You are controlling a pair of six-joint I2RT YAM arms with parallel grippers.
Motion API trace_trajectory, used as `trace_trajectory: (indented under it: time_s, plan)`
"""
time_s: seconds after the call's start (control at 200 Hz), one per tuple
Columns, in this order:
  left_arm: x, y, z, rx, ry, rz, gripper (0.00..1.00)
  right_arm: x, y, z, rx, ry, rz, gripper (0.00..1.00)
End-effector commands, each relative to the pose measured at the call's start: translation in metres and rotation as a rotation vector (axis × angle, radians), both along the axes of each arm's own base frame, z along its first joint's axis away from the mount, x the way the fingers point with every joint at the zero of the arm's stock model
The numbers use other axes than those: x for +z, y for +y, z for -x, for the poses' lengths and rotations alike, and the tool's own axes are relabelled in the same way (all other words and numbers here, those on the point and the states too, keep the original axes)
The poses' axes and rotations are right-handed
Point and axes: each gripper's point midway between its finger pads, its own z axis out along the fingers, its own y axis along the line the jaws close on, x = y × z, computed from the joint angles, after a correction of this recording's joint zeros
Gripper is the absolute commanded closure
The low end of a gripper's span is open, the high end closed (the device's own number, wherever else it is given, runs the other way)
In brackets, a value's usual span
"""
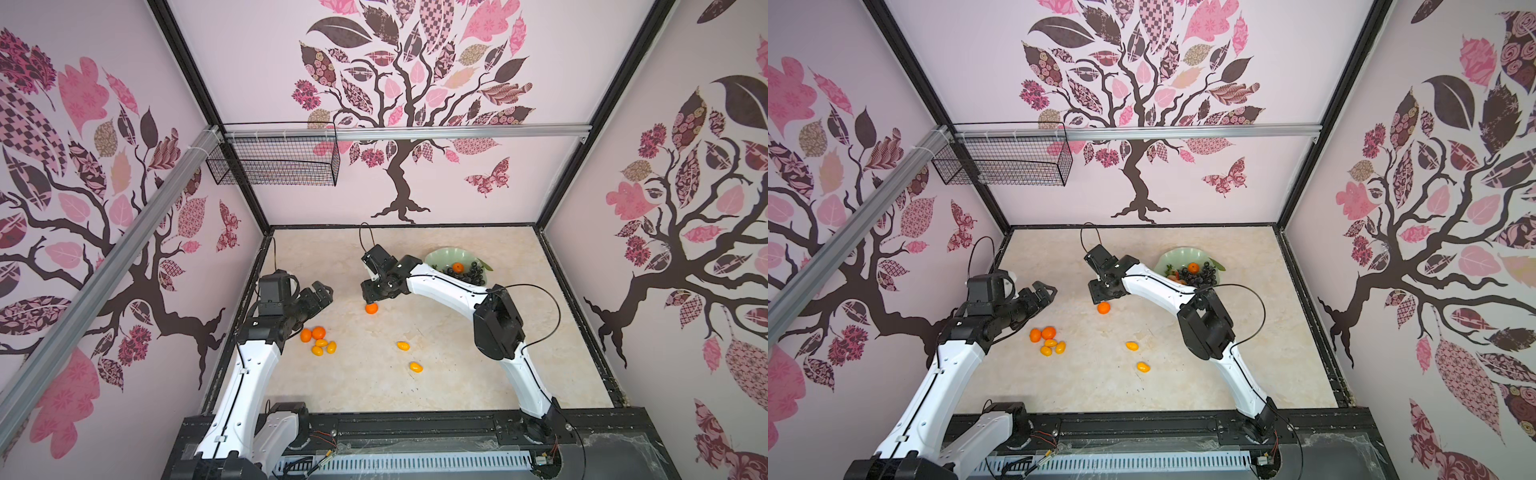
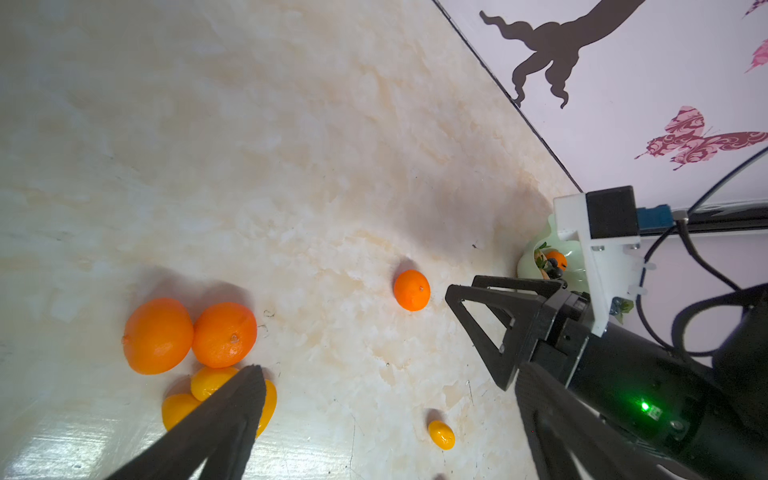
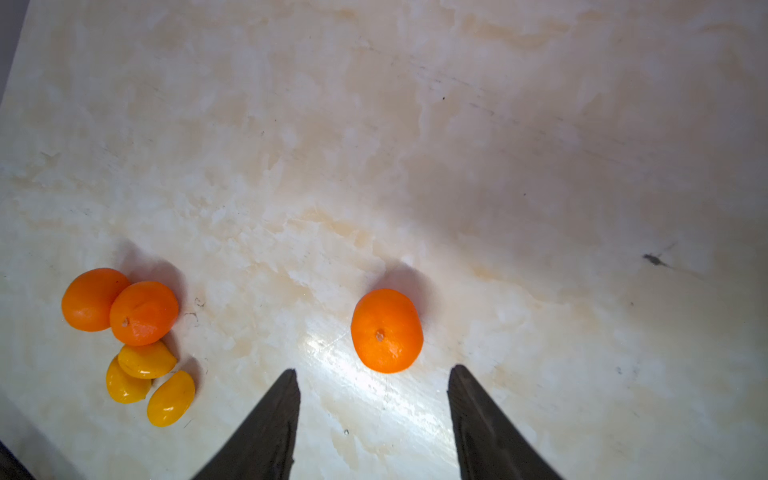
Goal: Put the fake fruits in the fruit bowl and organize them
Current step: 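Move the right gripper to the tangerine near the kumquats while the left gripper draws back, then lower the right gripper and close it on the small tangerine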
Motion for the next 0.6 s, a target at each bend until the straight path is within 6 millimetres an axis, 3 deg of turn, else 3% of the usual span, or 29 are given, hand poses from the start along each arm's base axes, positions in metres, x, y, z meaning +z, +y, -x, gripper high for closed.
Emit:
trace_trajectory:
  time_s: [0.0, 0.025, 0.16, 0.175, 0.345, 0.595]
  plan:
    - [-0.007, -0.006, 0.011, -0.062, 0.008, 0.041, 0.02, -0.025, 0.000, 0.006, 0.030, 0.041, 0.098, 0.39]
    - [-0.009, -0.006, 0.012, -0.062, 0.012, 0.037, 0.02, -0.034, -0.003, 0.008, 0.031, 0.055, 0.123, 0.38]
    - [-0.014, -0.006, 0.013, -0.068, 0.027, 0.036, 0.02, -0.033, 0.003, 0.003, 0.031, 0.052, 0.133, 0.37]
    - [-0.014, -0.006, 0.012, -0.070, 0.027, 0.037, 0.02, -0.050, 0.002, 0.004, 0.030, 0.071, 0.159, 0.37]
    - [-0.016, -0.007, 0.012, -0.076, 0.030, 0.039, 0.02, -0.066, 0.002, 0.005, 0.039, 0.104, 0.192, 0.37]
    - [-0.017, -0.007, 0.011, -0.083, 0.029, 0.036, 0.02, -0.076, 0.003, 0.006, 0.046, 0.123, 0.211, 0.40]
